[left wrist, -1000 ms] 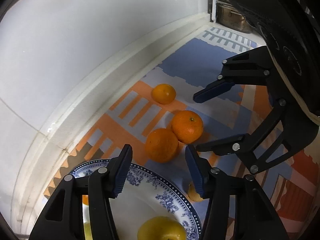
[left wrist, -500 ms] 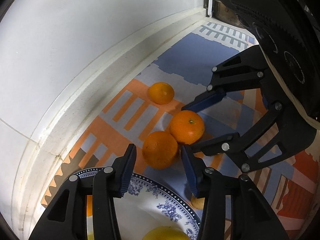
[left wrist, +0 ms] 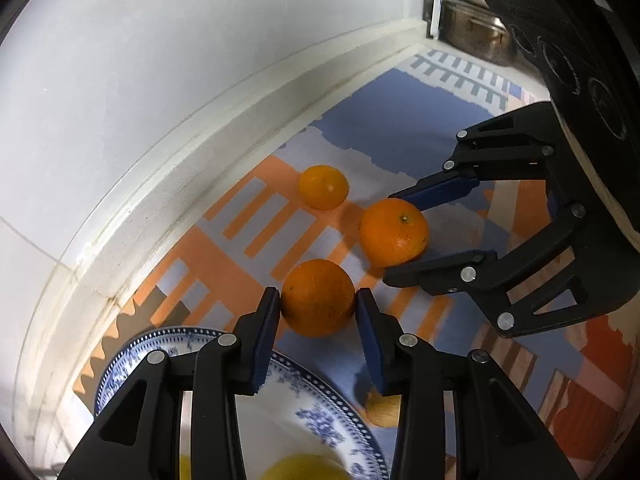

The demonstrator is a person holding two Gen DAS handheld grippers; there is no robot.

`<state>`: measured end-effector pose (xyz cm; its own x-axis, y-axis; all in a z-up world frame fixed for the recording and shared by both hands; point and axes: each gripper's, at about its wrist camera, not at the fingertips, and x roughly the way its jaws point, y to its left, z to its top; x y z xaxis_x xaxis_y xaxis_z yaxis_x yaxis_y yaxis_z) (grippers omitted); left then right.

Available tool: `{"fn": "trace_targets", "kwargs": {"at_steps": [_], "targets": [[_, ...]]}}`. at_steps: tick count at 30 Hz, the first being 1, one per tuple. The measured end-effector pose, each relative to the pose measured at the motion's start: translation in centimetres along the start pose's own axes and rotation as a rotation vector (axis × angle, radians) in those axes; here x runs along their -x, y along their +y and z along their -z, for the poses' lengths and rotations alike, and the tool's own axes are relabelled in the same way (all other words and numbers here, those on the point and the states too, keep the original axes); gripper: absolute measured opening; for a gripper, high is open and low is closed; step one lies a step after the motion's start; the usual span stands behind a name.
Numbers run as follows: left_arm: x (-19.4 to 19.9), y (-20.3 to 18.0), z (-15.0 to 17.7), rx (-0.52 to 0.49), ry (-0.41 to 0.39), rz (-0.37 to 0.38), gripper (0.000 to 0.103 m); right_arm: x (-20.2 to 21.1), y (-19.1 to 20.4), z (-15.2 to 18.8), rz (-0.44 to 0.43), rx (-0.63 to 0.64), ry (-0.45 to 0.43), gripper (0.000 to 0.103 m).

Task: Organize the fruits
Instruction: 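Grasp an orange with the left tool while the right tool grasps another orange, then carry both oranges onto the plate and open both tools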

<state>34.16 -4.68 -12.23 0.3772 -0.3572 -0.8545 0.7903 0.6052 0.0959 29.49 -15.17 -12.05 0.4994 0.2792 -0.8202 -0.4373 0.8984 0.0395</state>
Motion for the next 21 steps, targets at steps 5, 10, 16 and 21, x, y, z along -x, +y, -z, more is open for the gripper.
{"fn": "trace_targets", "kwargs": {"at_steps": [5, 10, 16, 21], "targets": [[2.0, -0.6, 0.5, 0.051, -0.036, -0.027, 0.038, 1.9, -0.1, 0.3, 0.005, -0.033, -0.029, 0.043], [4.6, -1.0, 1.2, 0.112, -0.095, -0.056, 0.038, 3.5, 0.2, 0.3, 0.010, -0.054, -0.055, 0.043], [7.3, -1.2, 2.4, 0.175, -0.151, -0.102, 0.038, 4.8, 1.4, -0.4, 0.015, -0.043, -0.102, 0.043], [9.3, -1.3, 3.8, 0.238, -0.187, -0.143, 0.038, 6.0, 2.6, -1.0, 0.013, -0.037, -0.141, 0.043]]}}
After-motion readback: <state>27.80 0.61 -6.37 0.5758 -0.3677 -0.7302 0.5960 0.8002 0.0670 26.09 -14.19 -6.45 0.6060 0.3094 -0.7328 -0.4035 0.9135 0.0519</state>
